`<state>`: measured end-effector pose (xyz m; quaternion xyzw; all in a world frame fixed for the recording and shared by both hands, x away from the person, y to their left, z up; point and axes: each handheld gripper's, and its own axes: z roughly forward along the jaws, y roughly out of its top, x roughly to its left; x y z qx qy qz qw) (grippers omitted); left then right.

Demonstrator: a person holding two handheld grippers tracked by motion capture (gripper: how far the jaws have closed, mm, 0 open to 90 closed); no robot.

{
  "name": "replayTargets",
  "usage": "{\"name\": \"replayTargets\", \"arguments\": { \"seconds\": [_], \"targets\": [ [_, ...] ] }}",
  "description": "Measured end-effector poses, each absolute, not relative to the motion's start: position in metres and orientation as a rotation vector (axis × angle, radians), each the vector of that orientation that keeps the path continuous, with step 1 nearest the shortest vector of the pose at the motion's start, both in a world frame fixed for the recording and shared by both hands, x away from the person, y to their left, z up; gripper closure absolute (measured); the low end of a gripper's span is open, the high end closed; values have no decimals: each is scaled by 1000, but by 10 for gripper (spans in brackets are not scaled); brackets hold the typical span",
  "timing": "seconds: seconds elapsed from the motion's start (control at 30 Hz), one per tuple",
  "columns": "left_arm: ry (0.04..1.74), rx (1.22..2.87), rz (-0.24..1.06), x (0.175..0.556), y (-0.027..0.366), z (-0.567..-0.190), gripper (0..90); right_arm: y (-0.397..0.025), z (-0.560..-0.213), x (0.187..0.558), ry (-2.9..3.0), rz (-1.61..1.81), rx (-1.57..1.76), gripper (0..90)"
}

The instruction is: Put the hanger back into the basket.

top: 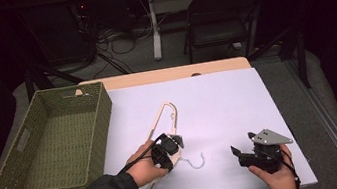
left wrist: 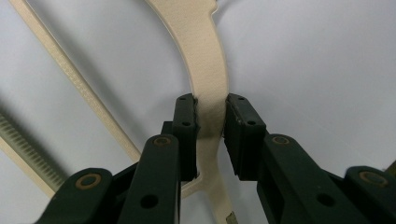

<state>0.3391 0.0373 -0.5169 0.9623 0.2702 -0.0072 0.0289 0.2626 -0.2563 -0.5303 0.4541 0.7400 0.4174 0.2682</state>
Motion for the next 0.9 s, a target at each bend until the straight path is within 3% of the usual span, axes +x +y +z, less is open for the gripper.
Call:
{"name": "replayTargets", "arguments": {
  "seconds": [0.9],
  "targets": [
    [911,2860,-36,342,57,-462,752,-256,-531,263,1990,1127,1233,226]
  ]
}}
